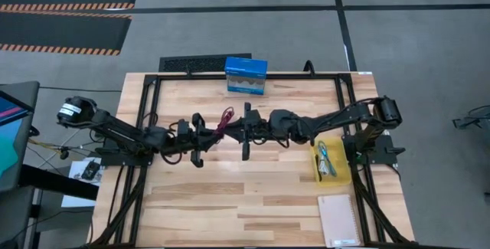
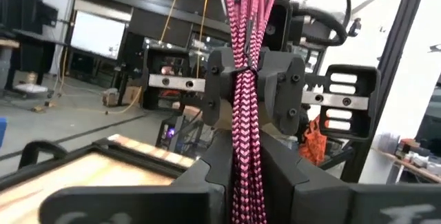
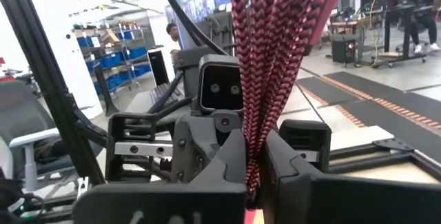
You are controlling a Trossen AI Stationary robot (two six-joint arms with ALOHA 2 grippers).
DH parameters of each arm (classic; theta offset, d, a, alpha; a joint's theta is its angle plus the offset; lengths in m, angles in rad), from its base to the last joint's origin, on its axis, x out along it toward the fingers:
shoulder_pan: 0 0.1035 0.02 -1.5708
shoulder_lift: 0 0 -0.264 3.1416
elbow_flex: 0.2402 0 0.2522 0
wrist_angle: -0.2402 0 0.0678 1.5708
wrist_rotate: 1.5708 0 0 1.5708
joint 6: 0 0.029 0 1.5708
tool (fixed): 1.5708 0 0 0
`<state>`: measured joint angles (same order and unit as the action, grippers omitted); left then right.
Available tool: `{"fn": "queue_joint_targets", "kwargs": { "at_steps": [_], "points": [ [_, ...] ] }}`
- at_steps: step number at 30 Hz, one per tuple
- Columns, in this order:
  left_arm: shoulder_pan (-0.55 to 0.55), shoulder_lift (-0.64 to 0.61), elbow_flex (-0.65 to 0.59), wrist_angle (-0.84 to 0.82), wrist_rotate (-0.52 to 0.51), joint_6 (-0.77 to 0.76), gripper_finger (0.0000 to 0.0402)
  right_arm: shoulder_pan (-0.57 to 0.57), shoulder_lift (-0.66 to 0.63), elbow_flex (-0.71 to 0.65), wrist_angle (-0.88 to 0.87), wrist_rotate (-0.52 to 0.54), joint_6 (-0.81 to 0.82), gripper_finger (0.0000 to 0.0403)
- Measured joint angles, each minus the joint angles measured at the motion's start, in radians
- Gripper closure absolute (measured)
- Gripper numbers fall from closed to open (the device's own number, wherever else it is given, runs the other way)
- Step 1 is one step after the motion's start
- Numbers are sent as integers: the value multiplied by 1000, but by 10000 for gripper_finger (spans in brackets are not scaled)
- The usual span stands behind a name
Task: Pick and place USB-C Cables
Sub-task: Put the pink charger cable into the yellow bin
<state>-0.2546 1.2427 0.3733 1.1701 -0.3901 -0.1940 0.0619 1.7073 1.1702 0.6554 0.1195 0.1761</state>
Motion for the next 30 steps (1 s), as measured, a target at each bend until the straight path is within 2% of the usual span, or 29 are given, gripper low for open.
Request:
{"fn": "queue_joint_targets", "kwargs": {
  "at_steps": [3,9,14,19,23,26,30],
  "points": [
    [-7,0,1,-61,-4,-28,346,-9,1,-1,-10,-1,2,392],
    [-21,2,-1,-167,3,-74,272,-50,-65,1,-95,23,-2,392],
    [-21,2,-1,-239,19,-153,228,-86,-157,1,-263,26,23,392],
    [-32,2,-1,-404,30,-273,220,-99,-283,2,-721,69,120,392],
    [-49,2,-2,-520,10,-320,226,-96,-376,2,-1102,94,265,392],
    [-48,2,-2,-525,-7,-322,230,-68,-435,2,-1319,97,405,392],
    [-47,2,-2,-498,-7,-286,232,23,-490,2,-1516,126,599,394]
  ]
}}
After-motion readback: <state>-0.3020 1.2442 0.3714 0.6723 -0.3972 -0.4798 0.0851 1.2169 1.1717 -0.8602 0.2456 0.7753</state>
